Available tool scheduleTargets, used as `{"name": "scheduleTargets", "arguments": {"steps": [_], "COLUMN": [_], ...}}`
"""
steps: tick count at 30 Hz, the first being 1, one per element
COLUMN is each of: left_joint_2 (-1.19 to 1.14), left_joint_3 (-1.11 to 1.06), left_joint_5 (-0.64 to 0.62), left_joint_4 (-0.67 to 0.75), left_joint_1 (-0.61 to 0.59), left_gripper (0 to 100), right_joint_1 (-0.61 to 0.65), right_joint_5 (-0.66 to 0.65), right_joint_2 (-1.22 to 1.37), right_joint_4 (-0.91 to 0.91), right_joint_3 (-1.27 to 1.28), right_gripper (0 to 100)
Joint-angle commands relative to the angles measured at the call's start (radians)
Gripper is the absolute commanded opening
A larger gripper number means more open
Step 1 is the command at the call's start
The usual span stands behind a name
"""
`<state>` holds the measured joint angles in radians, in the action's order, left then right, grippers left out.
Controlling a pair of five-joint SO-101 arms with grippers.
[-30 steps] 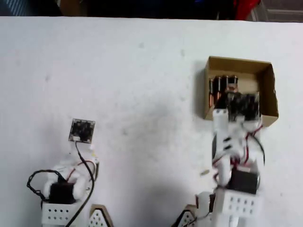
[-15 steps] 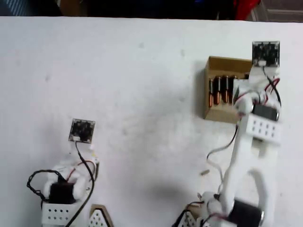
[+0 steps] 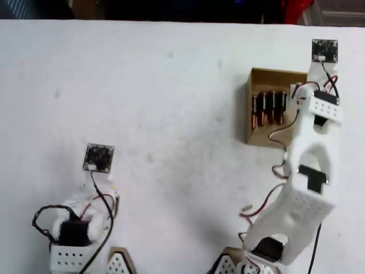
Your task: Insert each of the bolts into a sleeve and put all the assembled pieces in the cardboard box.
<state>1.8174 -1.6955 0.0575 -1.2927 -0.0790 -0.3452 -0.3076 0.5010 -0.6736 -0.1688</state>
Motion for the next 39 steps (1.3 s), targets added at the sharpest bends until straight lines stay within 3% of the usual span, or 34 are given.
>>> {"name": "scheduleTargets", "arguments": {"steps": [1, 8, 16, 24, 35, 39], "left_joint_2": [0.010, 0.010, 0.010, 0.010, 0.010, 0.010], "left_joint_3": [0.003, 0.003, 0.003, 0.003, 0.003, 0.003], "left_joint_5": [0.009, 0.009, 0.009, 0.009, 0.009, 0.009], "left_joint_4": [0.008, 0.008, 0.008, 0.008, 0.008, 0.008], "left_joint_1": [0.005, 0.005, 0.005, 0.005, 0.008, 0.008], "left_gripper": [2, 2, 2, 2, 2, 2], "right_joint_1": [0.001, 0.027, 0.065, 0.067, 0.068, 0.096], "right_joint_5": [-0.011, -0.011, -0.011, -0.002, -0.002, -0.002], "right_joint_2": [0.079, 0.285, 0.397, 0.397, 0.398, 0.400], "right_joint_4": [-0.062, -0.162, -0.308, -0.424, -0.788, -0.920], "right_joint_3": [-0.190, -0.408, -0.589, -0.718, -1.112, -1.254], "right_gripper": [1.7, 2.4, 20.5, 18.7, 1.4, 2.9]}}
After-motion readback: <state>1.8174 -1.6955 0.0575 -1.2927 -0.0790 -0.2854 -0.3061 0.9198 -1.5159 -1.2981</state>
